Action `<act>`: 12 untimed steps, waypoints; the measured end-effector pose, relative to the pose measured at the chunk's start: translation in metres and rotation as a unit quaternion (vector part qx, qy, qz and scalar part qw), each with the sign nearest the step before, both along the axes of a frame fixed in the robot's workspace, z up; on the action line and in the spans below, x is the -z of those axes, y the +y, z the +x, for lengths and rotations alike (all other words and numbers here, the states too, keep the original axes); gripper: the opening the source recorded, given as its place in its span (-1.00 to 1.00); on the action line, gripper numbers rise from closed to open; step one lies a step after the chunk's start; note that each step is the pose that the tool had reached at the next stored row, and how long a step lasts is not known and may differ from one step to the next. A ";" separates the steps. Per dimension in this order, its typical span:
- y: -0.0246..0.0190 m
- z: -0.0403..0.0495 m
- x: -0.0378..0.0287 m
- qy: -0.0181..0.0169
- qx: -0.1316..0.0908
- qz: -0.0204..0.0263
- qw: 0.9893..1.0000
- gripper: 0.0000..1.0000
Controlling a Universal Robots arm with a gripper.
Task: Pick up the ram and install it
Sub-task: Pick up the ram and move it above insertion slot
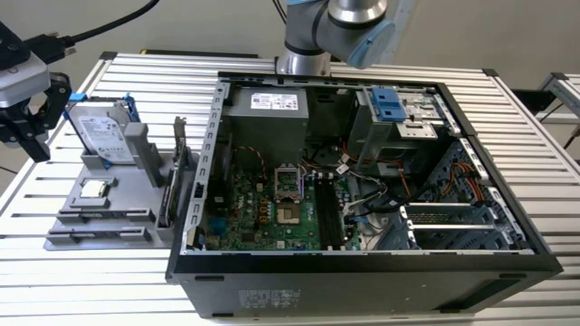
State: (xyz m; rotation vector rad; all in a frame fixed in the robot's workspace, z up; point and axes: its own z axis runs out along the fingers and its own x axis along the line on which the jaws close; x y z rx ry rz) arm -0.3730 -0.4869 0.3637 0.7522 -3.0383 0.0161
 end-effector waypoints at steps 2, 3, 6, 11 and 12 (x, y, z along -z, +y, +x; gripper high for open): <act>0.0000 0.0000 0.0000 0.000 -0.005 0.000 1.000 -1.00; 0.0000 0.0000 0.0000 0.000 -0.007 0.000 1.000 -1.00; 0.0000 0.0000 0.0000 0.000 -0.014 0.000 1.000 -1.00; 0.0000 0.0000 0.0000 0.000 -0.025 0.000 1.000 -1.00; 0.0000 0.0000 0.0000 0.000 -0.027 0.000 1.000 -1.00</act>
